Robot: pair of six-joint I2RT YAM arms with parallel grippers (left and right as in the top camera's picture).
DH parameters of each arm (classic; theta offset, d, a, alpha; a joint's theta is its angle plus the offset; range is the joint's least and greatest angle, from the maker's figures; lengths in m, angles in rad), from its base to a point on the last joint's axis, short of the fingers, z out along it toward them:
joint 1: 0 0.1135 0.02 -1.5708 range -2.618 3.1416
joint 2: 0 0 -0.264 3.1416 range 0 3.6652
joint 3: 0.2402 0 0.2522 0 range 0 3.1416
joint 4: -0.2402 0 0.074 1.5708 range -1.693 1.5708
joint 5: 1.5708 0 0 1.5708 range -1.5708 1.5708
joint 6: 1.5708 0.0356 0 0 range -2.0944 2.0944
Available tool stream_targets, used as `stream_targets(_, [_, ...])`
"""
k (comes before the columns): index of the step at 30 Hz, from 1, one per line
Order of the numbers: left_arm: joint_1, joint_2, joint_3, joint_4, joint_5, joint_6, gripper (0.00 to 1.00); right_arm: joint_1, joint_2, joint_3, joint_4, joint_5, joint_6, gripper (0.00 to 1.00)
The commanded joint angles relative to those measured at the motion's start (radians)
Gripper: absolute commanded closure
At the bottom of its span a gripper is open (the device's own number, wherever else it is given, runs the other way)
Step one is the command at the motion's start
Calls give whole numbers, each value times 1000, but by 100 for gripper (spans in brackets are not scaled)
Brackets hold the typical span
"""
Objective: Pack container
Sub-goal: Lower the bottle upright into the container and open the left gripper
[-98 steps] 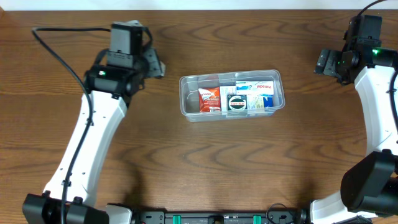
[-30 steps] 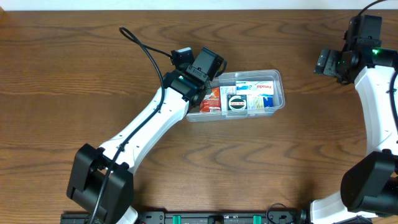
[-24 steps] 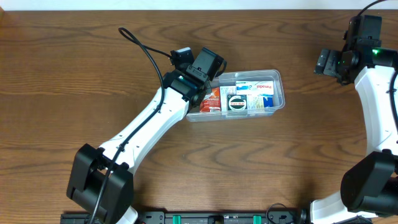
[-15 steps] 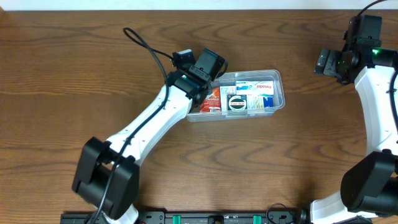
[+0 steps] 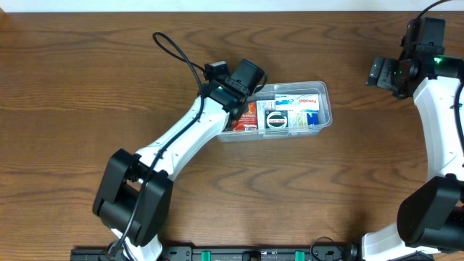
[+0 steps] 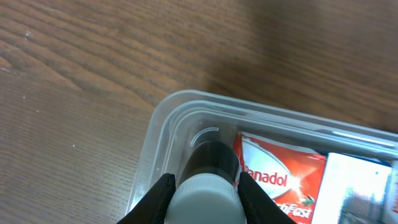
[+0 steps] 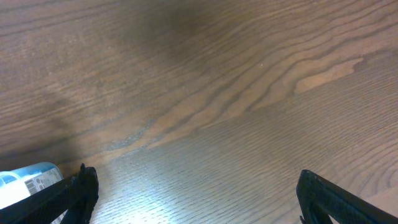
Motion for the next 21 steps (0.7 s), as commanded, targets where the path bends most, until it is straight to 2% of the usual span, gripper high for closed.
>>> stream_targets(1, [0,31,-1,2,-37,-5,71,-3,-13,11,2,10,-12,1])
stream_targets(9, [0,33,-1,11,-37,-5,70,-3,-13,11,2,10,-12,1])
stream_targets(10, [0,33,-1,11,-37,-5,67,-3,-13,11,2,10,-12,1])
stream_targets(12, [0,33,-1,11,-37,-5,34,-3,-13,11,2,10,-12,1])
stream_targets(21, [0,33,-1,11,-37,-1,33,-3,-13,11,2,10,-12,1])
